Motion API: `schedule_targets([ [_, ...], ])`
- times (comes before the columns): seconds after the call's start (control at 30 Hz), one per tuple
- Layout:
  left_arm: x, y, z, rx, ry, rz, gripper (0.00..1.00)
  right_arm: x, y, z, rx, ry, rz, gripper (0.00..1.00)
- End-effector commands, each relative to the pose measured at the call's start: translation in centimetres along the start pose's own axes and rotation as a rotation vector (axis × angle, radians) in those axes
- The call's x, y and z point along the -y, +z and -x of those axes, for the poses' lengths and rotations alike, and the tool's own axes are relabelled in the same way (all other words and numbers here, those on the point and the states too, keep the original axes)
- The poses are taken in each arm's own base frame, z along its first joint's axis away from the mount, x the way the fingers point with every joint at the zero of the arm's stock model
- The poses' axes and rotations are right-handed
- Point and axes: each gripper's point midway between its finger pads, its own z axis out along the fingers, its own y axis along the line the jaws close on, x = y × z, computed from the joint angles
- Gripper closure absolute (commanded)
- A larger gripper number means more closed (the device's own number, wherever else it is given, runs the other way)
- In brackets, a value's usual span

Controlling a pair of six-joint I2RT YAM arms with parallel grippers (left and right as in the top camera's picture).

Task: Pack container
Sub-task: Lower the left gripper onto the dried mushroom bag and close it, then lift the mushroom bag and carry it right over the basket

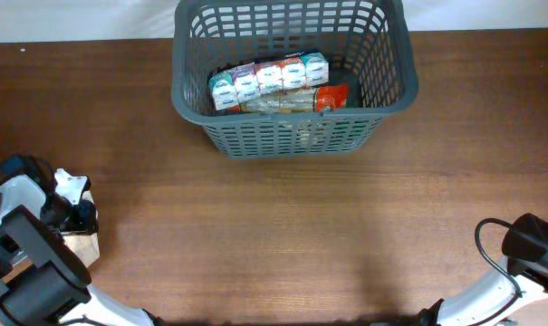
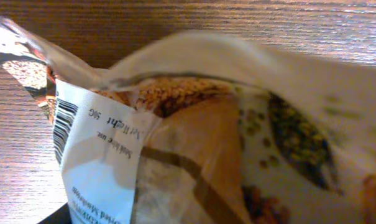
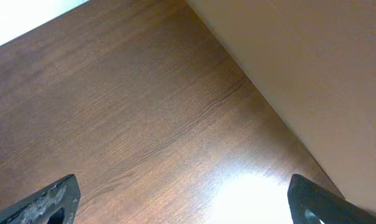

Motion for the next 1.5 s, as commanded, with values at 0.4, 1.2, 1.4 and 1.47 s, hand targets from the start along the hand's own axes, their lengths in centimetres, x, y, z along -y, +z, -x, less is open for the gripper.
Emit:
schedule_targets([
  [0.4, 0.0, 0.3, 0.6, 0.024, -0.029, -0.008, 0.98, 0.0, 0.2, -0.2, -0.011, 0.006, 0.004, 0.01],
  [1.2, 2.6, -26.8, 16.2, 0.719, -0.26, -0.51, 0.98, 0.0, 0.2, -0.2, -0.011, 0.006, 0.004, 0.01],
  [1.4, 9.3, -36.6, 18.3, 0.903, -0.01, -0.52, 0.98, 0.0, 0.2, -0.2, -0.011, 0.006, 0.004, 0.01],
  [1.47, 12.5, -40.2, 18.9, 0.989, 0.111, -0.499, 0.98, 0.0, 0.2, -0.2, -0.011, 0.006, 0.004, 0.01],
])
